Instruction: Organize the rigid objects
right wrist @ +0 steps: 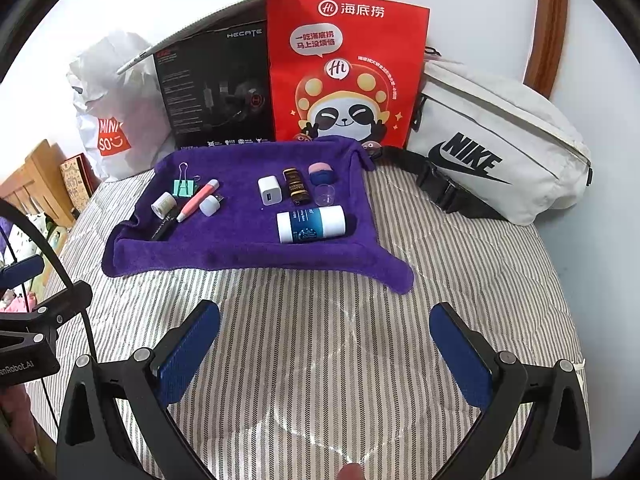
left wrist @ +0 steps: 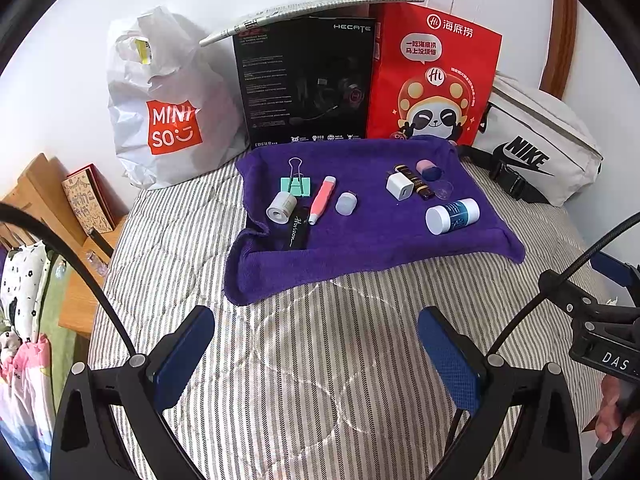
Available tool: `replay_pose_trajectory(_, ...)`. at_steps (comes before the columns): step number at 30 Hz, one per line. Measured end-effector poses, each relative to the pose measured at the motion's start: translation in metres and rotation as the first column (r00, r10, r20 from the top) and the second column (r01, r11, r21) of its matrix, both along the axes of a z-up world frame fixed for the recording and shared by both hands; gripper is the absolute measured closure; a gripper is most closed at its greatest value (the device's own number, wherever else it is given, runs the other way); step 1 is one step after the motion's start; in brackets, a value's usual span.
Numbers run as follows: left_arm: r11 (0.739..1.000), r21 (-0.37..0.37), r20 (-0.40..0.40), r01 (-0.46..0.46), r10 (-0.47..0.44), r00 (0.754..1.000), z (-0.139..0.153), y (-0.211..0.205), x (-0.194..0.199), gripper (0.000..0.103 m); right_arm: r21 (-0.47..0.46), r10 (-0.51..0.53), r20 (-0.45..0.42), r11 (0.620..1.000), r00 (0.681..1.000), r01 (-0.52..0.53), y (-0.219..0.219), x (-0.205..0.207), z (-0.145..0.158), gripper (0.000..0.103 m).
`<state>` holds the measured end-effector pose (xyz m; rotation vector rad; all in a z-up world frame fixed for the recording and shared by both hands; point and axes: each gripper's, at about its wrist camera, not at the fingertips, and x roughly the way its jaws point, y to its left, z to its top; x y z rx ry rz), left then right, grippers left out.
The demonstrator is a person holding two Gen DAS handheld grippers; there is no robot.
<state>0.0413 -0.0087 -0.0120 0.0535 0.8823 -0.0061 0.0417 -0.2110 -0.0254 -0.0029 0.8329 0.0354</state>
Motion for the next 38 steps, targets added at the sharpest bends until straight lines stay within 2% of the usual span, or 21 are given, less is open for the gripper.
replay_pose_trajectory(38,1.000,0.003,0.001,0.003,-0.003,1.000,0.0012,0.0022,-0.0004,0.000,0.019,0.012,-0.008,1.000,1.000,-0.011,0.0045,0.0037,-0.0028,0.000)
